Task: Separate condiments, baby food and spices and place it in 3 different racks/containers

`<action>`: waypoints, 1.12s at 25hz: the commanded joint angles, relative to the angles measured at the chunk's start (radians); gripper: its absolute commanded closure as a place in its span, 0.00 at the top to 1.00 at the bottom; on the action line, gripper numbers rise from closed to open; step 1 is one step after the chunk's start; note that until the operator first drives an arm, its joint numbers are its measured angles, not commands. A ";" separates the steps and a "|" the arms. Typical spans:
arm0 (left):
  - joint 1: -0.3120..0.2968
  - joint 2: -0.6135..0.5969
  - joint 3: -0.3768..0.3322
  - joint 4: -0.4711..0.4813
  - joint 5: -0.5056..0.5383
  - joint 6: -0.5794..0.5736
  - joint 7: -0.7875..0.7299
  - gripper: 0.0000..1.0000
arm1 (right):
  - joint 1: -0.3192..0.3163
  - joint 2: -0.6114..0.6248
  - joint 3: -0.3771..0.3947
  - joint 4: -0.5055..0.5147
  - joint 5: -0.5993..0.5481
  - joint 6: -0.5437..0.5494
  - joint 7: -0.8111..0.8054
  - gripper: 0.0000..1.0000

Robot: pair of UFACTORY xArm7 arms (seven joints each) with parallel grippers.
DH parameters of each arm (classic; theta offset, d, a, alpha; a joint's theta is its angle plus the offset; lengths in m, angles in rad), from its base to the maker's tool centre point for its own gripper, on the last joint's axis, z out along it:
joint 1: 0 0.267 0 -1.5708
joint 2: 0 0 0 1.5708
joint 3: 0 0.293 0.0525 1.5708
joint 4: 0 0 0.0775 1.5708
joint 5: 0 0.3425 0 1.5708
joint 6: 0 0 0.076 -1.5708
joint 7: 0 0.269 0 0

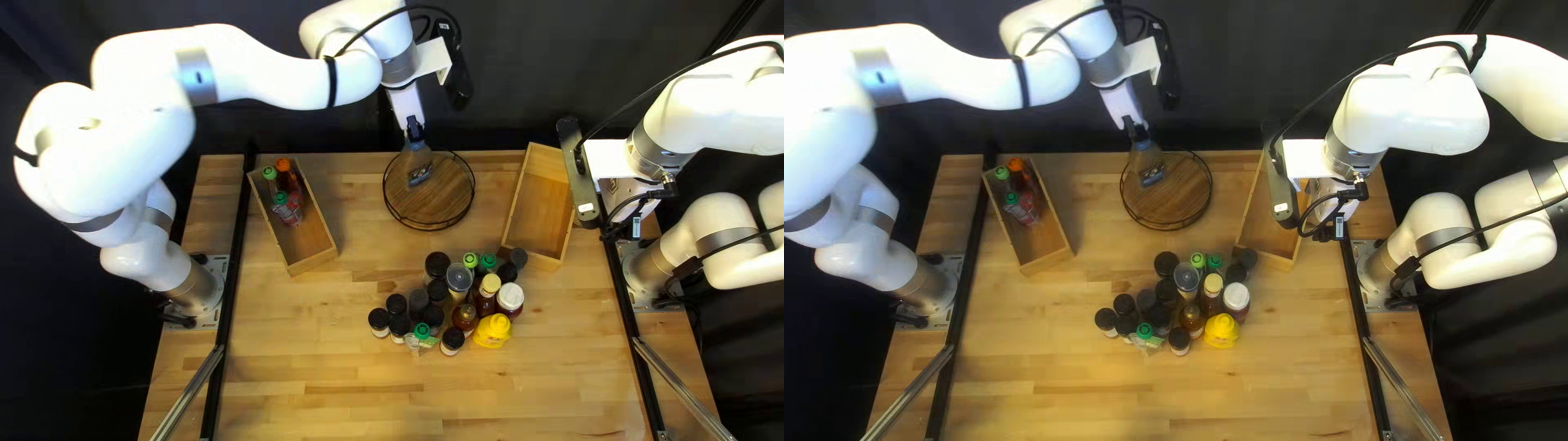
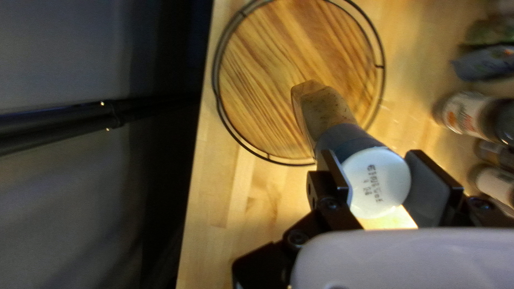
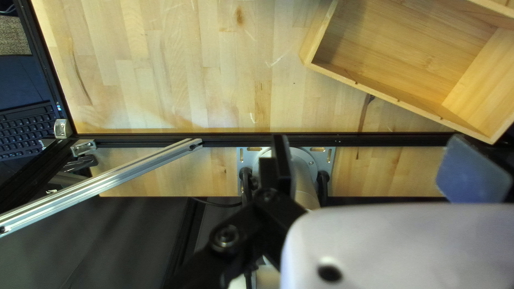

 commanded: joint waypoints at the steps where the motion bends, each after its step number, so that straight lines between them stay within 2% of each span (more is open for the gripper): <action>1: 0.026 0.078 0.000 0.046 -0.026 -0.018 0.010 0.00 | 0.000 0.000 0.000 0.000 0.000 0.000 0.000 1.00; 11: 0.037 0.160 -0.005 0.107 -0.040 -0.004 -0.012 0.00 | 0.000 0.000 0.000 0.000 0.000 0.000 0.000 1.00; 12: 0.036 0.161 -0.005 0.108 -0.039 0.000 -0.014 0.12 | 0.000 0.000 0.000 0.000 0.000 0.000 0.000 1.00; 13: 0.035 0.164 -0.006 0.113 -0.038 0.006 -0.017 0.42 | 0.000 0.000 0.000 0.000 0.000 0.000 0.000 1.00; 14: 0.034 0.167 -0.006 0.118 -0.037 0.011 -0.019 0.68 | 0.000 0.000 0.000 0.000 0.000 0.000 0.000 1.00; 16: 0.032 0.172 -0.008 0.130 -0.035 0.025 -0.022 0.95 | 0.000 0.000 0.000 0.000 0.000 0.000 0.000 1.00; 17: 0.031 0.173 -0.008 0.134 -0.035 0.031 -0.023 1.00 | 0.000 0.000 0.000 0.000 0.000 0.000 0.000 1.00; 25: -0.002 0.134 -0.018 0.140 -0.017 0.088 -0.042 1.00 | 0.000 0.000 0.000 0.000 0.000 0.000 0.000 1.00; 28: -0.039 0.066 -0.033 0.091 -0.004 0.123 -0.055 1.00 | 0.000 0.000 0.000 0.000 0.000 0.000 0.000 1.00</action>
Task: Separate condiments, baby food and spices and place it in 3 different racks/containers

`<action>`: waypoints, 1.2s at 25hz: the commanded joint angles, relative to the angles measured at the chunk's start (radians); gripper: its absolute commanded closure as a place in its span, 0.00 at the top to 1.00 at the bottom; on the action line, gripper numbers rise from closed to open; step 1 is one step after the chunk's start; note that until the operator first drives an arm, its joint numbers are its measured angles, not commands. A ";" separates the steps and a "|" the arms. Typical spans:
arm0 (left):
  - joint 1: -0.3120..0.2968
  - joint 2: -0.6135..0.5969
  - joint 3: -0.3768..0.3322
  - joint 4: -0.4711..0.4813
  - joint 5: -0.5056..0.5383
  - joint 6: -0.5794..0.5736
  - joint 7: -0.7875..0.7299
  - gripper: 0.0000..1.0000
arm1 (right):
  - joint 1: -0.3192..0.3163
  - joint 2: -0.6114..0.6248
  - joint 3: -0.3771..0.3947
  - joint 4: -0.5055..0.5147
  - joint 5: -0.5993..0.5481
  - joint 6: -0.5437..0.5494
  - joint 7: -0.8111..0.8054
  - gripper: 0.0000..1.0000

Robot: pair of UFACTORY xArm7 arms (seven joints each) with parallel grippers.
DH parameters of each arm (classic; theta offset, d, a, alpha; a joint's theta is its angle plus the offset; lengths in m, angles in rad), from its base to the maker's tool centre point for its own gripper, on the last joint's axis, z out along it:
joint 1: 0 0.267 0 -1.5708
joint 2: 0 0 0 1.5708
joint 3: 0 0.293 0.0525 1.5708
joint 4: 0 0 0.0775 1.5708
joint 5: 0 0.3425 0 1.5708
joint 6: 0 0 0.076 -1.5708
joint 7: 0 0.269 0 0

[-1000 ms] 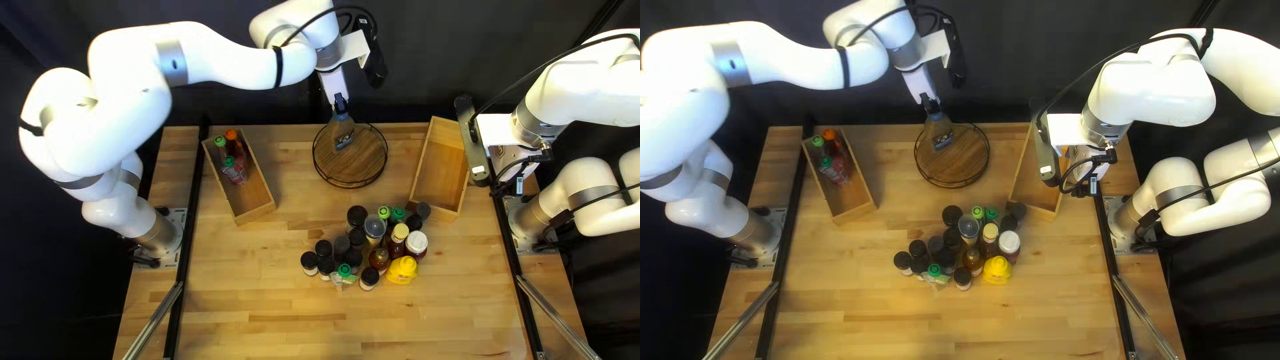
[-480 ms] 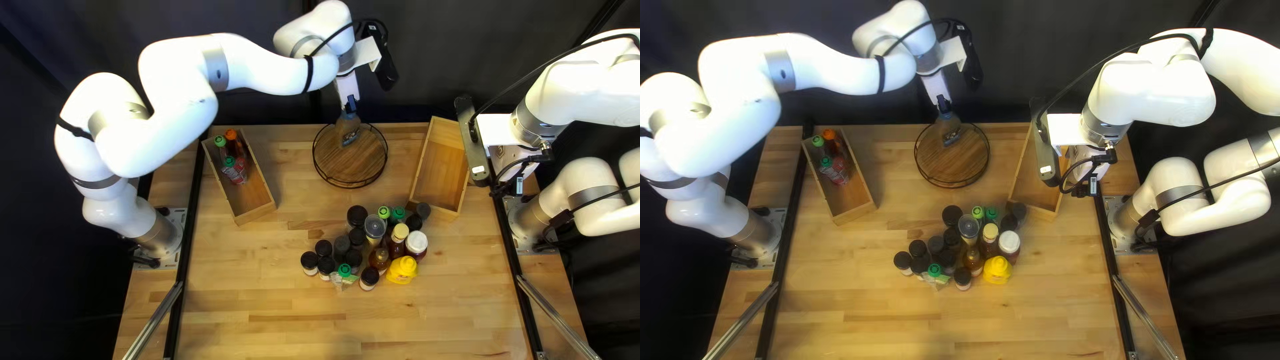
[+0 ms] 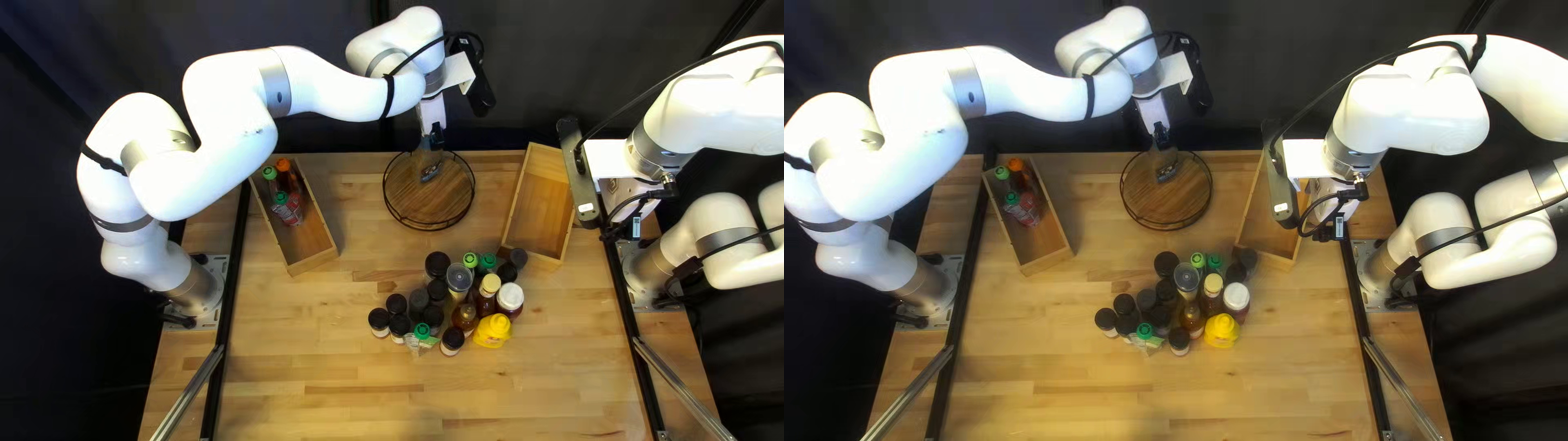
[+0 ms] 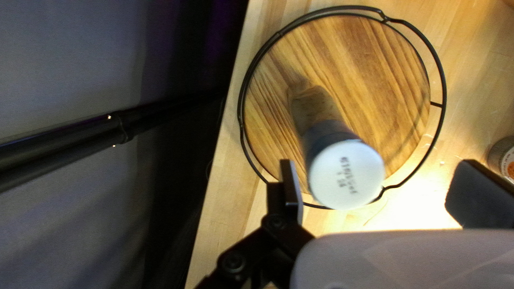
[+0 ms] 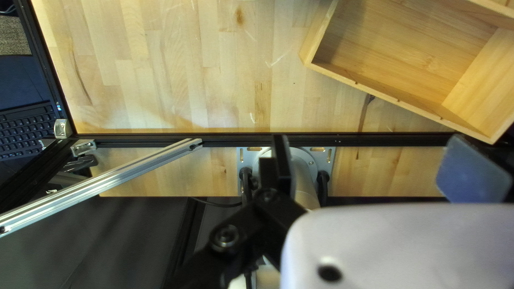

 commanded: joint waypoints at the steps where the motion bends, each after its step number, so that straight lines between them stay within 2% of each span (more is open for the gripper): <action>1: -0.051 -0.094 -0.023 -0.073 0.018 0.044 -0.014 1.00 | 0.000 0.000 0.000 0.000 0.000 0.000 0.000 1.00; 8: -0.157 -0.320 -0.097 -0.292 0.069 0.042 -0.054 1.00 | 0.000 0.000 0.000 0.000 0.000 0.000 0.000 1.00; 13: -0.233 -0.394 -0.174 -0.373 0.070 0.020 -0.099 1.00 | 0.000 0.000 0.000 0.000 0.000 0.000 0.000 1.00; 21: -0.336 -0.357 -0.279 -0.403 0.036 -0.031 -0.206 1.00 | 0.000 0.000 0.000 0.000 0.000 0.000 0.000 1.00; 30: -0.412 -0.244 -0.338 -0.386 0.066 -0.110 -0.364 1.00 | 0.000 0.000 0.000 0.000 0.000 0.000 0.000 1.00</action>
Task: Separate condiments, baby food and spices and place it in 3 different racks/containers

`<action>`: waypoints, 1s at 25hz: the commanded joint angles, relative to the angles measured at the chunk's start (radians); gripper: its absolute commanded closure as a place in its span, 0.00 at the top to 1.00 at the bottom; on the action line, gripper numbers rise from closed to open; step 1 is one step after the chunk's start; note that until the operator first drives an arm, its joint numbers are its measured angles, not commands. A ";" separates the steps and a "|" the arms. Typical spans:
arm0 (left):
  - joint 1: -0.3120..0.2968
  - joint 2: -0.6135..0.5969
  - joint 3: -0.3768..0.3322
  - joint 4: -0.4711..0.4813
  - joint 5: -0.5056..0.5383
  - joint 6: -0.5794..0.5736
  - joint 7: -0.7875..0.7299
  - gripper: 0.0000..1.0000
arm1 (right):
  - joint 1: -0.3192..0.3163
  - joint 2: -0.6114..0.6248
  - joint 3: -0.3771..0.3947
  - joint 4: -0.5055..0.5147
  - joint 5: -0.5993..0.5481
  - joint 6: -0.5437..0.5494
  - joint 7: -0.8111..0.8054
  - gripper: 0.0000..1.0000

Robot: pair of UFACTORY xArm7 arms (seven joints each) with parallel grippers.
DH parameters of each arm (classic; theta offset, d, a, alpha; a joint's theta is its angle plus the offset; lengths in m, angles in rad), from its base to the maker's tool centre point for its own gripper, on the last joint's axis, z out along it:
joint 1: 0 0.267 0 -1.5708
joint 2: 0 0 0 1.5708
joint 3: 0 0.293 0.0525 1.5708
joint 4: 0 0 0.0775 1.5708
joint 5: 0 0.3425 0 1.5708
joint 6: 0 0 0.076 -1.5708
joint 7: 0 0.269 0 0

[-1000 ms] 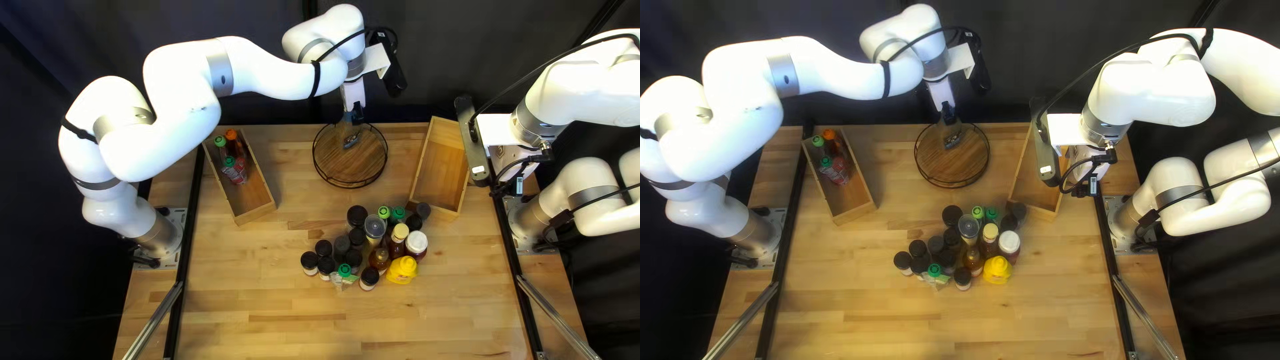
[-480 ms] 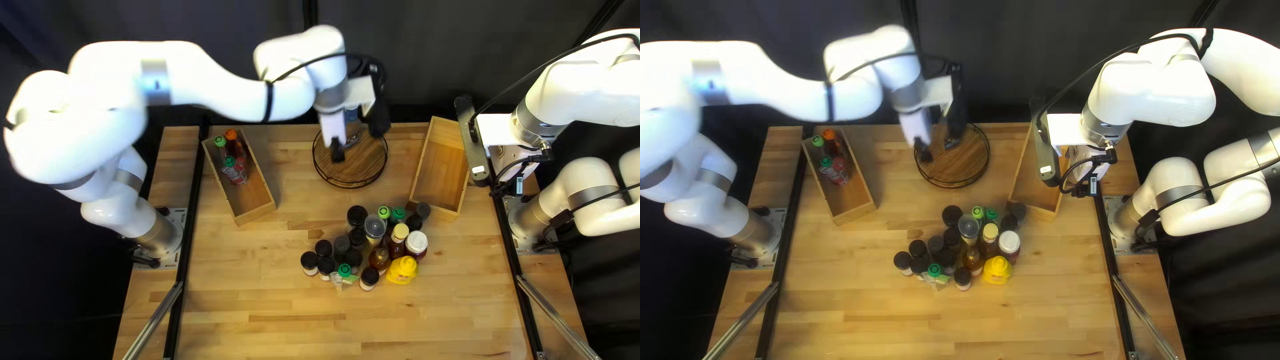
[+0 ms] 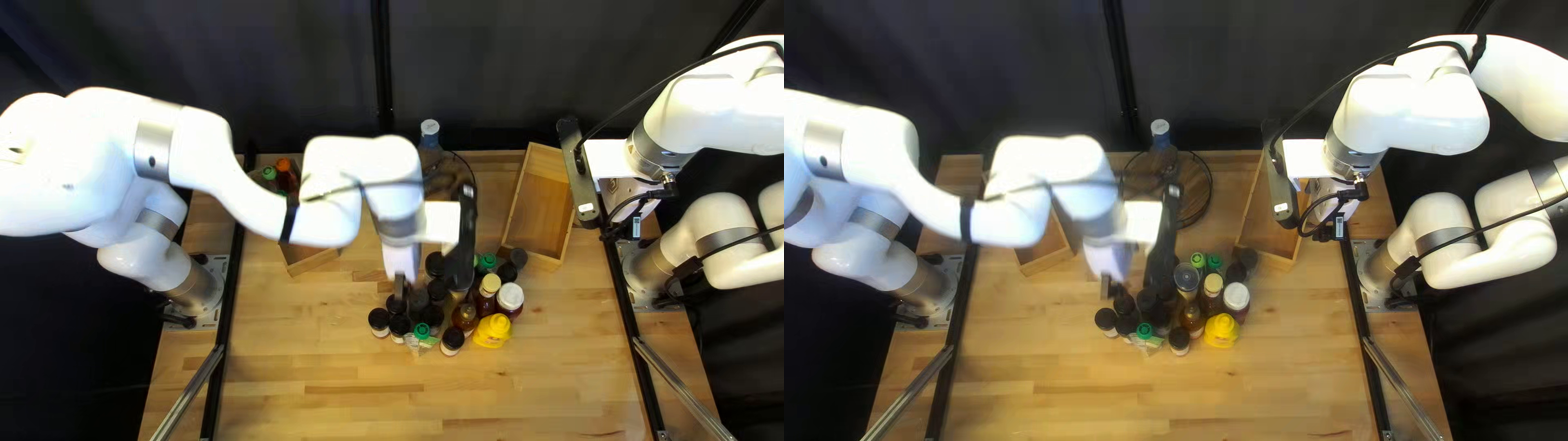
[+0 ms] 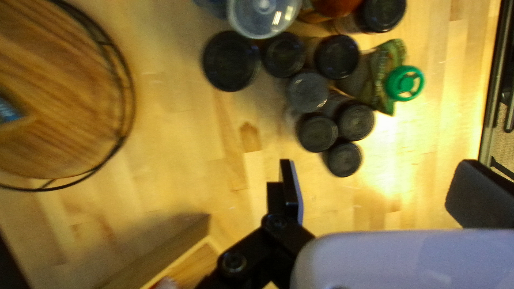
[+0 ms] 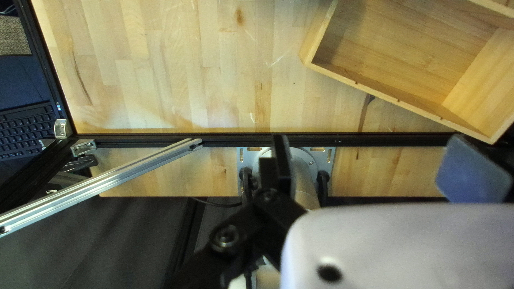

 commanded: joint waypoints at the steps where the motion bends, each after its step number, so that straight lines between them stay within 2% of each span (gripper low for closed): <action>1: -0.030 0.041 -0.018 -0.001 0.024 -0.049 -0.060 1.00 | 0.000 0.000 0.000 0.000 0.000 0.000 0.000 1.00; 6: -0.049 0.073 -0.019 -0.042 0.077 -0.149 -0.113 1.00 | 0.000 0.000 0.000 0.000 0.000 0.000 0.000 1.00; 16: -0.037 0.170 -0.012 -0.010 0.079 -0.186 -0.116 1.00 | 0.000 0.000 0.000 0.000 0.000 0.000 0.000 1.00; 17: -0.037 0.173 -0.012 -0.009 0.077 -0.186 -0.115 0.86 | 0.000 0.000 0.000 0.000 0.000 0.000 0.000 1.00; 18: -0.036 0.176 -0.012 -0.007 0.075 -0.186 -0.115 0.00 | 0.000 0.000 0.000 0.000 0.000 0.000 0.000 1.00; 25: -0.037 0.168 -0.011 0.028 0.079 -0.132 -0.120 0.00 | 0.000 0.000 0.000 0.000 0.000 0.000 0.000 1.00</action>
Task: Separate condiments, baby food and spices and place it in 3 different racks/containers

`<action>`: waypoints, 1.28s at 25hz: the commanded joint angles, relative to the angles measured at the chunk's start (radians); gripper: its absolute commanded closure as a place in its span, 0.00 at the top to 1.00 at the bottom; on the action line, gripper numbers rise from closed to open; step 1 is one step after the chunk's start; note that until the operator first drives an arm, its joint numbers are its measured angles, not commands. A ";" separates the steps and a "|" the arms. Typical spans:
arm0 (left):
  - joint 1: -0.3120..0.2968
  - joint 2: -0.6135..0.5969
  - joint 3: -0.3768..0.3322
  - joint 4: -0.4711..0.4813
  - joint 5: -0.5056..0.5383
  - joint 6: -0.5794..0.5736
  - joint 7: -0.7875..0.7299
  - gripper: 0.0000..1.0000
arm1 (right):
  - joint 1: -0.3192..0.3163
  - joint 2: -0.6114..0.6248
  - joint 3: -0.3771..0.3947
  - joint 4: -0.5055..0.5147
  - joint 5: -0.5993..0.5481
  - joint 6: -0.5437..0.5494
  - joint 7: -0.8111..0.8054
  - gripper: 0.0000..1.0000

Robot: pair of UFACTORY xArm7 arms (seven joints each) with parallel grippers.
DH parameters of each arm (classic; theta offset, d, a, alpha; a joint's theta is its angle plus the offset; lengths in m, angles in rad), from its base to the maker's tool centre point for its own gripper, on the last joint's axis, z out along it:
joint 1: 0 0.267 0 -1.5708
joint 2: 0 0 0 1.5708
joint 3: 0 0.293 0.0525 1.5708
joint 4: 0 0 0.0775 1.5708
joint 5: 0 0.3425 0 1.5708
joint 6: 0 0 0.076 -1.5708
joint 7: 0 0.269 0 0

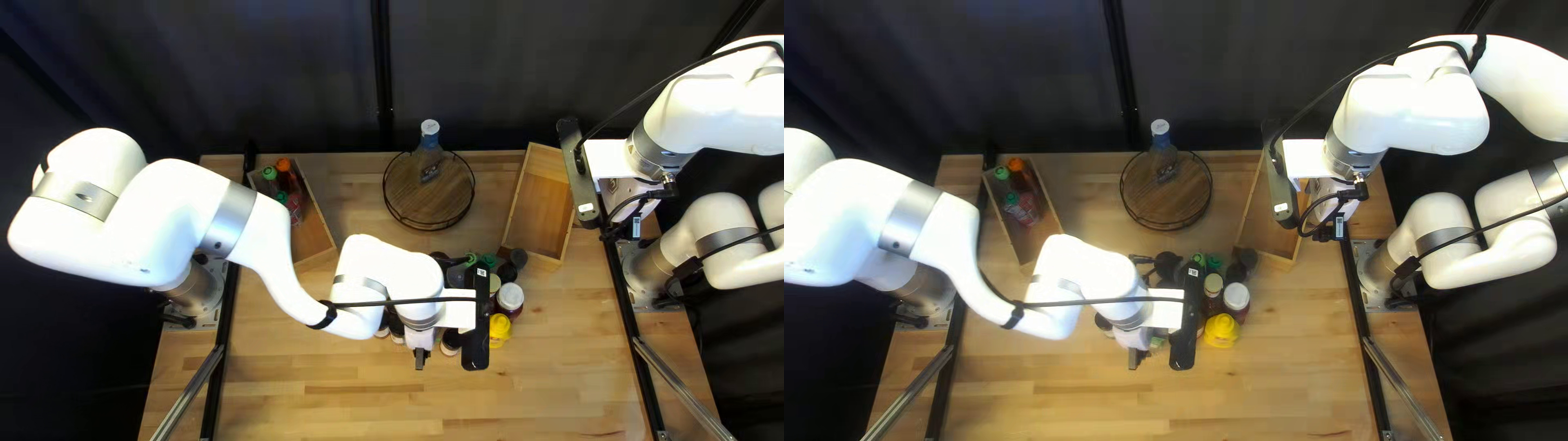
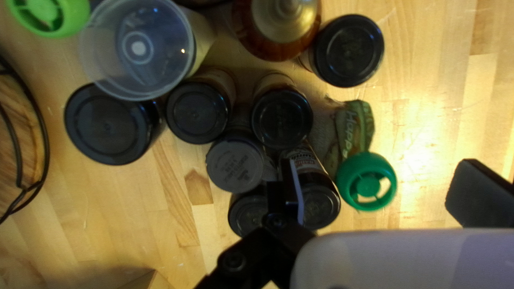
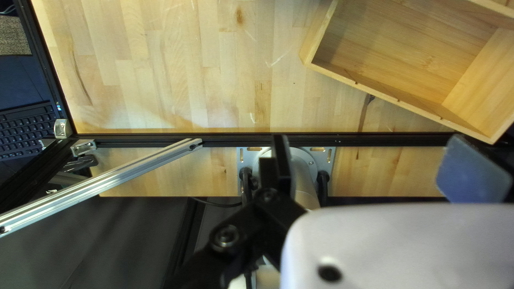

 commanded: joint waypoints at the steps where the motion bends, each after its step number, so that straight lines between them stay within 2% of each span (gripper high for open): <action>1: -0.003 -0.021 0.002 0.033 0.010 0.062 -0.009 0.00 | 0.000 0.000 0.000 0.000 0.000 0.000 0.000 1.00; 8: -0.021 -0.126 -0.005 0.157 0.043 0.285 -0.038 0.00 | 0.000 0.000 0.000 0.000 0.000 0.000 0.000 1.00; 13: -0.015 -0.274 0.001 0.120 0.056 0.379 -0.027 0.00 | 0.000 0.000 0.000 0.000 0.000 0.000 0.000 1.00; 17: 0.006 -0.446 0.008 0.005 0.111 0.440 -0.064 0.00 | 0.000 0.000 0.000 0.000 0.000 0.000 0.000 1.00; 21: 0.060 -0.636 0.011 -0.191 0.185 0.454 -0.149 0.00 | 0.000 0.000 0.000 0.000 0.000 0.000 0.000 1.00; 22: 0.067 -0.653 0.011 -0.210 0.192 0.455 -0.163 0.00 | 0.000 0.000 0.000 0.000 0.000 0.000 0.000 1.00; 23: 0.090 -0.711 0.019 -0.284 0.210 0.448 -0.186 0.00 | 0.000 0.000 0.000 0.000 0.000 0.000 0.000 1.00; 26: 0.135 -0.781 0.030 -0.383 0.236 0.435 -0.242 0.00 | 0.000 0.000 0.000 0.000 0.000 0.000 0.000 1.00; 32: 0.218 -0.873 0.060 -0.515 0.292 0.414 -0.315 0.00 | 0.000 0.000 0.000 0.000 0.000 0.000 0.000 1.00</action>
